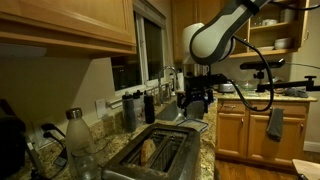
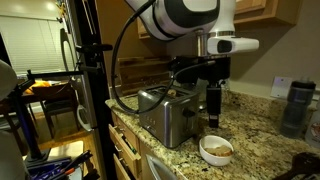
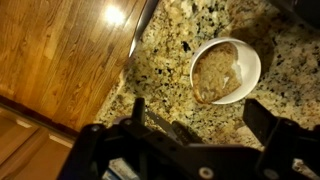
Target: Put two slices of bread into the toaster.
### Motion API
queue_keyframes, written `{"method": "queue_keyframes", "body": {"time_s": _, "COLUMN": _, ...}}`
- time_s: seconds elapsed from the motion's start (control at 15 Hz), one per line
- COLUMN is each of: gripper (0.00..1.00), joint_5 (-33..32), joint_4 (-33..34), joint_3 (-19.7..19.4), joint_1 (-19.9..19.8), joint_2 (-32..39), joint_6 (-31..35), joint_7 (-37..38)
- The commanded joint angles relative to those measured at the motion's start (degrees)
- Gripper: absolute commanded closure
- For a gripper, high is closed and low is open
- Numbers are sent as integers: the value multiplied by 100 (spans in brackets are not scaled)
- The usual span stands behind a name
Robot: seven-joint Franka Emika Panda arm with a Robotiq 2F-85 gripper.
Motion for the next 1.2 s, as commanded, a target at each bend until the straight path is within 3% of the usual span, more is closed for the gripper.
{"method": "queue_keyframes", "body": {"time_s": 0.0, "gripper": 0, "joint_5": 117, "joint_4": -118, "joint_3": -16, "joint_1": -85, "joint_2": 23, "joint_6": 60, "joint_7": -459}}
{"method": "queue_keyframes", "body": {"time_s": 1.13, "gripper": 0, "joint_5": 218, "joint_4": 260, "joint_3": -112, "joint_1": -54, "joint_2": 877, "joint_6": 404, "joint_7": -1649}}
